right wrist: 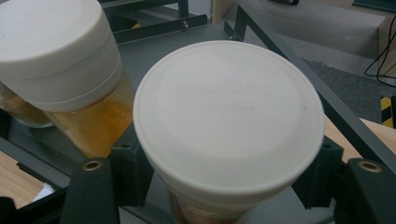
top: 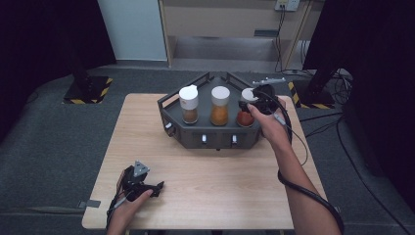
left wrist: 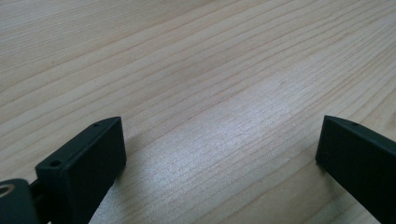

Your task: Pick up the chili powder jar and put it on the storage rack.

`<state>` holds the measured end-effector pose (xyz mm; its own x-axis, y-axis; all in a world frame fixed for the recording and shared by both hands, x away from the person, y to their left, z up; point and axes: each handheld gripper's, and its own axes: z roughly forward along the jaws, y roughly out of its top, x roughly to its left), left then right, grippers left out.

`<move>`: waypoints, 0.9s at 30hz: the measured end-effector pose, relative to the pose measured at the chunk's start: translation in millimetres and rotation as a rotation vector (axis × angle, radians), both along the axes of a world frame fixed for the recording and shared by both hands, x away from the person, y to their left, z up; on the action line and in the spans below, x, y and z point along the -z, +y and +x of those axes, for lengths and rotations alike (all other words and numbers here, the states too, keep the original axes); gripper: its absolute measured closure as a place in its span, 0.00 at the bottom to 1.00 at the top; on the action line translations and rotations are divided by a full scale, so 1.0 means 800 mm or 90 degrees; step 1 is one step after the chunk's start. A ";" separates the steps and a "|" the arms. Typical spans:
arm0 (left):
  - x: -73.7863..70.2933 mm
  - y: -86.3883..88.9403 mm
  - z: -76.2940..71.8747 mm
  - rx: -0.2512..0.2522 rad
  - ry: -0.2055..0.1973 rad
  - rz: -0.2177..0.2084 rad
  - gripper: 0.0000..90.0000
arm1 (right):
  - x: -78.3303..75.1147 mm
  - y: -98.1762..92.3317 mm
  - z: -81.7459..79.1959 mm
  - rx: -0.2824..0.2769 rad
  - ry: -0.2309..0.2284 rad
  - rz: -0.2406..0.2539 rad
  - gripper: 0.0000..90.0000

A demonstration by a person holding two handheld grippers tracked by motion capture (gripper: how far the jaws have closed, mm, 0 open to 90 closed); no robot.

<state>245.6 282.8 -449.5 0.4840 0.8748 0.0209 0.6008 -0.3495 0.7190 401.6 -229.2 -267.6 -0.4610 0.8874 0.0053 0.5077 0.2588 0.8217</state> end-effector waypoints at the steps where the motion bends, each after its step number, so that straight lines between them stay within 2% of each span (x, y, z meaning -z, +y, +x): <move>1: 0.000 0.000 0.000 0.000 0.000 0.000 0.00 | 0.000 0.000 0.000 -0.001 0.000 -0.001 0.38; 6: 0.000 0.000 0.000 0.000 0.000 0.000 0.00 | 0.002 0.002 -0.001 -0.002 -0.007 -0.014 0.32; 14: 0.000 0.000 0.000 0.000 0.000 0.000 0.00 | 0.004 -0.005 -0.006 -0.002 -0.014 -0.005 0.18; 27: 0.000 0.000 0.000 0.000 0.000 0.000 0.00 | 0.005 -0.021 -0.028 -0.012 -0.025 0.003 0.10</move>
